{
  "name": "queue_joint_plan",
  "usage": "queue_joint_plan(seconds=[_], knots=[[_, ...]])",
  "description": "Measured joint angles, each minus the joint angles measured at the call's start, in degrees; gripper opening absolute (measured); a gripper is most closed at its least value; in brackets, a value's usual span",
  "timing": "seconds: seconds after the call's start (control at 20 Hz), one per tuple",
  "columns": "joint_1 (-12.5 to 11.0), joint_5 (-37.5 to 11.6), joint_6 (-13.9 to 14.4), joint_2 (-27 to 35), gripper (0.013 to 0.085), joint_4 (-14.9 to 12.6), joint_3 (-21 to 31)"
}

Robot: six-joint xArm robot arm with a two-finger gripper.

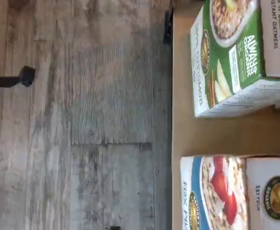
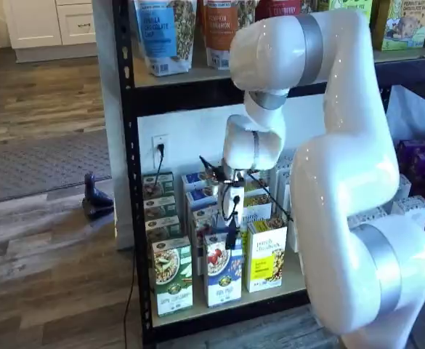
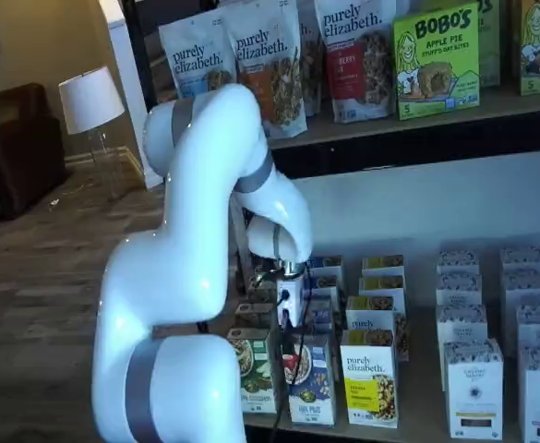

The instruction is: Pick up the blue and white box that is on the bottom shelf, the second box from the left

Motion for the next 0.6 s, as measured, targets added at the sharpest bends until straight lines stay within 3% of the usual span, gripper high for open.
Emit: queue_joint_plan(seconds=[0.15,0.6], knots=[[-0.19,3.45,2.32,-0.61,0.085,-2.64,-1.34],[-0.8,6.42,3.66,-0.59,0.085,-4.66,-3.34]])
